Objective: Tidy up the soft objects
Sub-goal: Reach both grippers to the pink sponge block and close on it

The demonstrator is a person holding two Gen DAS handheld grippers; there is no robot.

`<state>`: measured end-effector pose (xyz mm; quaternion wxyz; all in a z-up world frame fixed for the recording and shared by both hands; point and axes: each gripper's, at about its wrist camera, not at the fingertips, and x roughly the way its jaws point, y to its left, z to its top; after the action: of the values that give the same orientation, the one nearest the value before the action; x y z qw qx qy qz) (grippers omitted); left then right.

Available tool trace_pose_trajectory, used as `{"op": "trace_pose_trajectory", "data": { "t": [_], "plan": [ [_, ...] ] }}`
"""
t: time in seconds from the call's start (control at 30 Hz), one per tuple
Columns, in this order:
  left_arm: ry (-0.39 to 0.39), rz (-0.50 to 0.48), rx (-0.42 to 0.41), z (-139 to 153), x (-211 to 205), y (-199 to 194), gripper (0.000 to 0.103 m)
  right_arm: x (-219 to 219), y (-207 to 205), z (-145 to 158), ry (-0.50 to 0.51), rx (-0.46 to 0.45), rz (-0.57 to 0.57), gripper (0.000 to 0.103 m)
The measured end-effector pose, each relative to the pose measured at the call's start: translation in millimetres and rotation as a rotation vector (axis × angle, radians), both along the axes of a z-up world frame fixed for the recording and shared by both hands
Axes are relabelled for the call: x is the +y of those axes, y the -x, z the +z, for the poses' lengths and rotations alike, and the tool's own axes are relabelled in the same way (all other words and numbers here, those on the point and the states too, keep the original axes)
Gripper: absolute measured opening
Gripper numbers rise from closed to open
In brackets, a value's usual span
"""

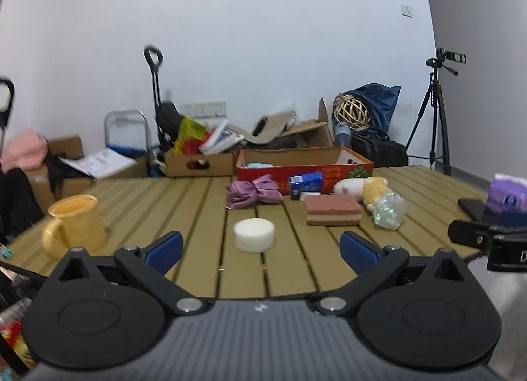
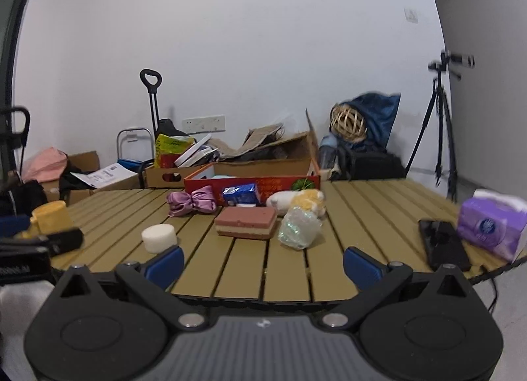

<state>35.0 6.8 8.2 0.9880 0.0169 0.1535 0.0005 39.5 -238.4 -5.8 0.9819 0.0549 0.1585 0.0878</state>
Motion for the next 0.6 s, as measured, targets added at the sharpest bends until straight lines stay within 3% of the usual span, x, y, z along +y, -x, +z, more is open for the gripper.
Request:
{"op": "trace_pose_trajectory", "data": {
  "t": [0.1,0.2,0.33,0.53,0.6],
  "plan": [
    [0.001,-0.008,-0.009,4.7,-2.4,-27.5,0.103,-1.8,-21.4,1.9,-0.030,-0.010,-0.021,0.103],
    [0.012,-0.044,-0.007,9.5,-8.0,-66.8,0.103,1.6,-58.7,5.1,-0.038,0.015,0.007,0.093],
    [0.123,-0.093,0.091,12.2,-10.8,-136.2,0.099,6.0,-128.9,6.9,-0.101,0.092,0.040,0.077],
    [0.236,-0.082,0.259,-7.1,-17.8,-252.5,0.068,19.4,-257.1,-10.5,-0.115,0.271,-0.027,0.048],
    [0.283,-0.068,0.320,-20.5,-19.7,-285.3,0.049,22.9,-290.1,-23.2,-0.126,0.337,-0.031,0.036]
  ]
}}
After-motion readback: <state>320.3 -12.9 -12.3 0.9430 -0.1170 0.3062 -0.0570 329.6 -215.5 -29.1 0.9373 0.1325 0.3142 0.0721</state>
